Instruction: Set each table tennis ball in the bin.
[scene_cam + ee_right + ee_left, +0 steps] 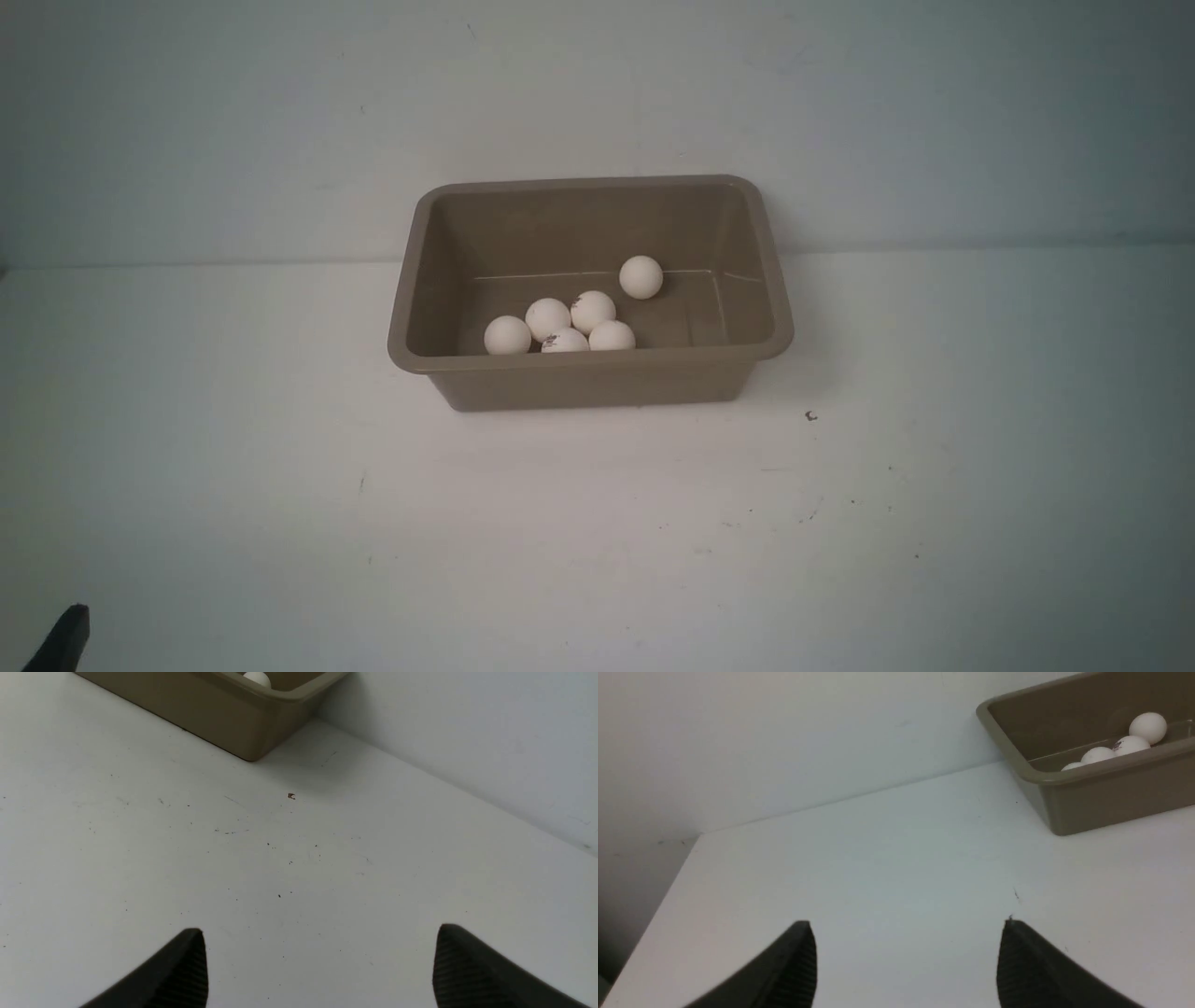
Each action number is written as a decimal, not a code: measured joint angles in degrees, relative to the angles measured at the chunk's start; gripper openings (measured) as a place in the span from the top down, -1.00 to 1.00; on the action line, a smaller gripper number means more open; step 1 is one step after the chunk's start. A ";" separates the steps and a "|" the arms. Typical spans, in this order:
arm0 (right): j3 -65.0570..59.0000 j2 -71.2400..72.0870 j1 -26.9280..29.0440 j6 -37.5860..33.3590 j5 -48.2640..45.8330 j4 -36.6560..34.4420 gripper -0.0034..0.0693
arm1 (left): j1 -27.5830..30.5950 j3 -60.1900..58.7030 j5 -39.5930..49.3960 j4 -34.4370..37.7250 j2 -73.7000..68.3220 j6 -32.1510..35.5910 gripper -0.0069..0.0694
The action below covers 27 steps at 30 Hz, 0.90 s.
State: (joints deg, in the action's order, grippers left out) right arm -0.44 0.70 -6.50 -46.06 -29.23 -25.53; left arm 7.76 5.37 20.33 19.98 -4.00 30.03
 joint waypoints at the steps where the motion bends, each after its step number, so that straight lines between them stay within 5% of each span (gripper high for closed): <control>1: 0.00 0.00 0.00 0.00 0.00 0.00 -0.72 | -0.04 -0.78 -0.40 -1.98 0.00 -2.63 -0.41; 8: 0.00 0.00 0.00 0.00 0.00 0.00 -0.72 | -3.27 -3.08 0.60 -20.40 0.16 -26.41 -0.41; 27: 0.00 0.00 0.00 0.00 0.00 0.00 -0.72 | -8.95 -6.78 1.81 -18.85 4.65 -28.47 -0.41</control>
State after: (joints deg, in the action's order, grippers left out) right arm -0.44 0.70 -6.50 -46.06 -29.23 -25.53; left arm -1.19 -1.41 22.14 1.13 0.65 1.56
